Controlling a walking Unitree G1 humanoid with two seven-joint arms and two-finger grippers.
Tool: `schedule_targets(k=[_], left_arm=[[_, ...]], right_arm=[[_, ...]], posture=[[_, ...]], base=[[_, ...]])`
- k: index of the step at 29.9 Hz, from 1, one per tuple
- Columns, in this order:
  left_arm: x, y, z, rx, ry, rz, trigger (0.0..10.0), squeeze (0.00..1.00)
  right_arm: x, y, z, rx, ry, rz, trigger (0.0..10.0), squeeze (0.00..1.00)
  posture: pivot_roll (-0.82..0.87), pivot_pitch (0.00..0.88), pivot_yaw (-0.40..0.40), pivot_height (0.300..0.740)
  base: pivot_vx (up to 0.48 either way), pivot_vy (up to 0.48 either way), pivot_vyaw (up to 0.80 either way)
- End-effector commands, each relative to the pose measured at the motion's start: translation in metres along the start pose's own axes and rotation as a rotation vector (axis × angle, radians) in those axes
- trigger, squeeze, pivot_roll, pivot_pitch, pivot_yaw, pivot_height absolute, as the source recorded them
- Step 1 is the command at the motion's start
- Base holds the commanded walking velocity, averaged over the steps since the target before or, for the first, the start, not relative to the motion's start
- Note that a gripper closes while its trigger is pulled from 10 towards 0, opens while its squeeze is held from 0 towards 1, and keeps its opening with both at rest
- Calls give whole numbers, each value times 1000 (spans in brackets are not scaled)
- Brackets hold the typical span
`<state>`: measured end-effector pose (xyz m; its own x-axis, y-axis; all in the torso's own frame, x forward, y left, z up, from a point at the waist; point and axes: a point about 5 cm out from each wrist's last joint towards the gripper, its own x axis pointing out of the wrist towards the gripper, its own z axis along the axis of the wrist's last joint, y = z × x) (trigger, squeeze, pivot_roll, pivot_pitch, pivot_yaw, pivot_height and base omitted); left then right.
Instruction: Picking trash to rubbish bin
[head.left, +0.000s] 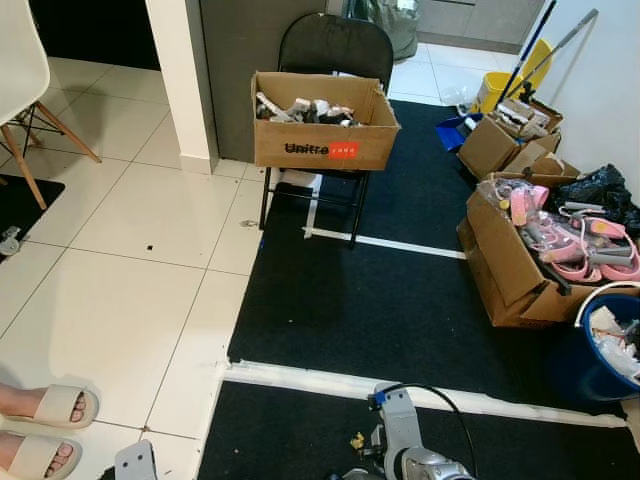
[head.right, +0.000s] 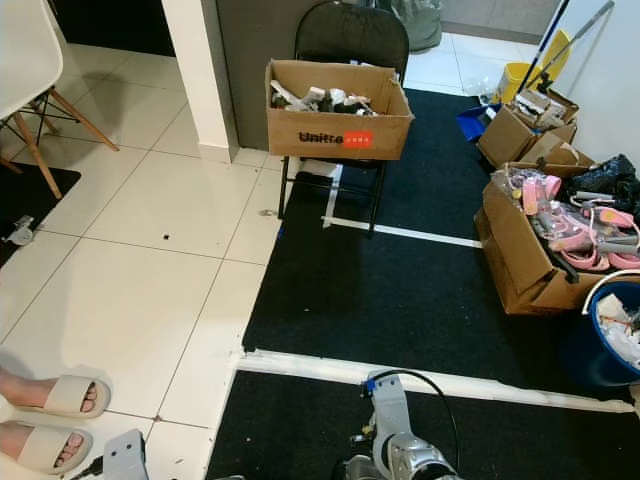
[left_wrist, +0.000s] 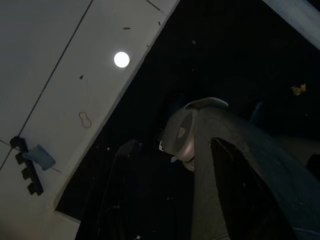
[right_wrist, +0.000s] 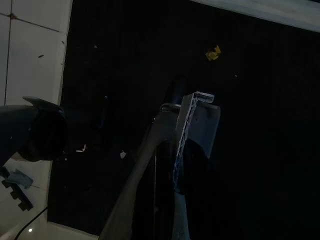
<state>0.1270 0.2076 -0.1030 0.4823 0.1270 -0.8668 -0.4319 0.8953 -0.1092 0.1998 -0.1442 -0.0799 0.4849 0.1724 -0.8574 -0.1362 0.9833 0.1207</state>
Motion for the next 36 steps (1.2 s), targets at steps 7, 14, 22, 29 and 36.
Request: schedule_targets(k=[7, 14, 22, 29, 36], left_arm=[[-1, 2, -7, -3, 27, 7, 10000, 0], [-2, 4, -8, -4, 28, 9, 10000, 0], [-2, 4, -9, -4, 30, 9, 10000, 0], [-2, 3, -10, -6, 31, 9, 10000, 0], [-2, 2, -9, -8, 30, 7, 10000, 0]], right_arm=[[0, 0, -5, 15, 13, 0, 10000, 0], [0, -1, -4, 15, 13, 0, 10000, 0], [0, -1, -5, 16, 13, 0, 10000, 0], [0, -1, -5, 17, 13, 1, 10000, 0], [0, -1, -5, 17, 14, 1, 10000, 0]], posture=[[116, 78, -48, 740], [116, 77, -48, 740], [116, 77, -48, 740], [116, 77, -48, 740], [115, 81, -49, 740]], base=[[0, 0, 0], [0, 0, 0], [0, 0, 0], [0, 0, 0], [0, 0, 0]])
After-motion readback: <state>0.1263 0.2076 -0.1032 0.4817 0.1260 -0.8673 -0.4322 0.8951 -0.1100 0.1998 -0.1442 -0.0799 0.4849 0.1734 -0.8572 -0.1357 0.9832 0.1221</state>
